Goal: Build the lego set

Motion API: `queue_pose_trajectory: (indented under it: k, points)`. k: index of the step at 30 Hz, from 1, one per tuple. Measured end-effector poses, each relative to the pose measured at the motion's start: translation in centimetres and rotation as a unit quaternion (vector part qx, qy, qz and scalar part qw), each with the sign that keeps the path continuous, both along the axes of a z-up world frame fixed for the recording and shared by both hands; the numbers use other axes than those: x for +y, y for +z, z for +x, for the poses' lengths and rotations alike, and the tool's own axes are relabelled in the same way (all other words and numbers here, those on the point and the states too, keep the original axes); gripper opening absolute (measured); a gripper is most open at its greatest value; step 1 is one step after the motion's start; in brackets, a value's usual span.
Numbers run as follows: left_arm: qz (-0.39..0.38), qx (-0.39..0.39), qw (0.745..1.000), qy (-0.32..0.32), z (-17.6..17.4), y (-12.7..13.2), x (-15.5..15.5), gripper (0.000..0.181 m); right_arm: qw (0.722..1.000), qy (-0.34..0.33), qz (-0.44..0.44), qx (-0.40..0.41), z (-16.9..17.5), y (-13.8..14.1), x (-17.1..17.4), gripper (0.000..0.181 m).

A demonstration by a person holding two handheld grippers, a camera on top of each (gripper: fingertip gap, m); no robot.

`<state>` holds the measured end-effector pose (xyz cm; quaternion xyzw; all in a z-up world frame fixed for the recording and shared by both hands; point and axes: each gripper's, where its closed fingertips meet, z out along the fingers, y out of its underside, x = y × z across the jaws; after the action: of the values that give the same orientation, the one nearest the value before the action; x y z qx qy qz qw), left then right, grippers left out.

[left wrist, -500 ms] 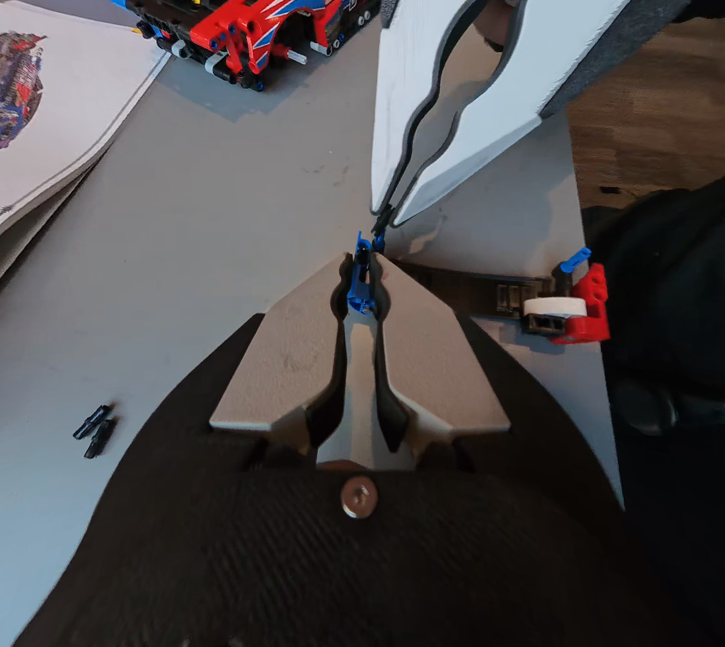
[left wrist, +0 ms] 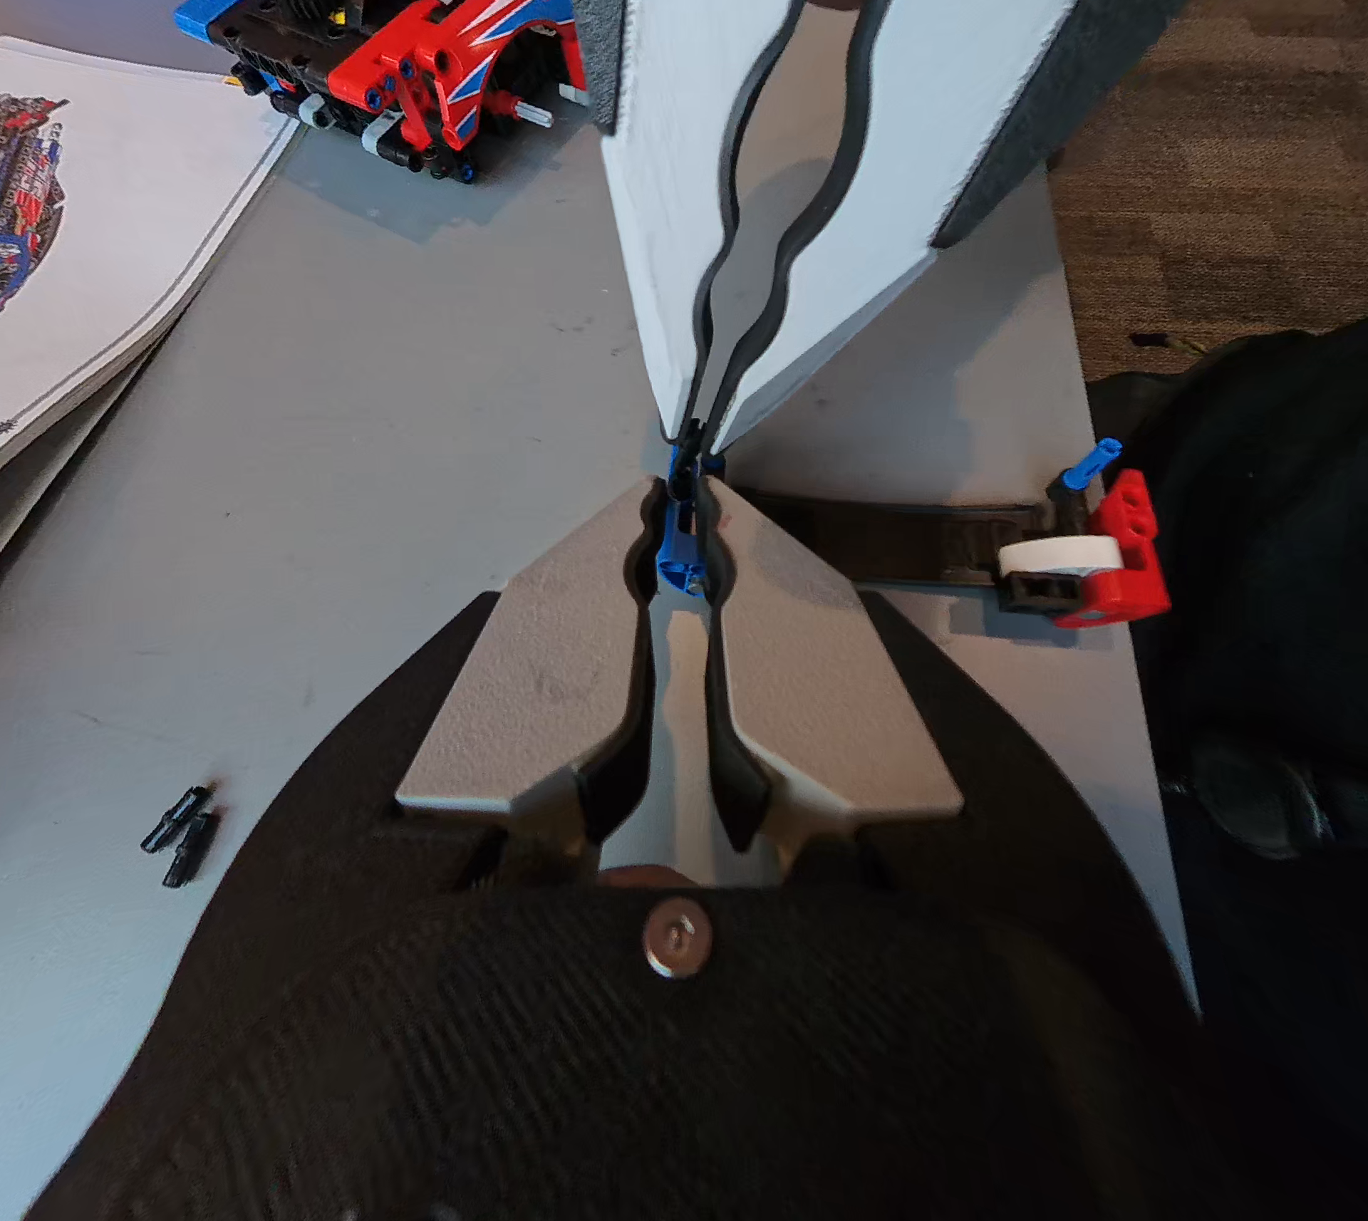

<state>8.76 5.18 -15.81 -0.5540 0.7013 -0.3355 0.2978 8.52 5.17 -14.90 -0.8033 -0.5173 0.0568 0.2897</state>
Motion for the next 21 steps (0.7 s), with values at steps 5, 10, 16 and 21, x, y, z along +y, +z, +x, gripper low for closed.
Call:
queue_pose_trajectory:
  k: [5,10,16,21]
  points:
    - [0.001,0.005,1.0,-0.002,0.04,-0.16,0.03,0.004,0.998,0.051,-0.042,-0.006,-0.03,-0.27,0.08,0.004]
    - [-0.064,0.017,0.998,0.001,0.04,-0.15,0.24,0.004,0.994,0.077,-0.073,0.021,-0.33,-0.22,0.39,0.004]
    - [-0.122,0.032,0.992,-0.015,-0.03,-0.1,0.1,0.013,0.995,0.062,-0.068,0.044,-0.12,-0.59,0.64,0.004]
    - [-0.123,0.056,0.99,-0.028,0.17,-0.51,-0.22,0.016,0.992,0.054,-0.076,0.081,-0.13,-0.23,0.48,0.004]
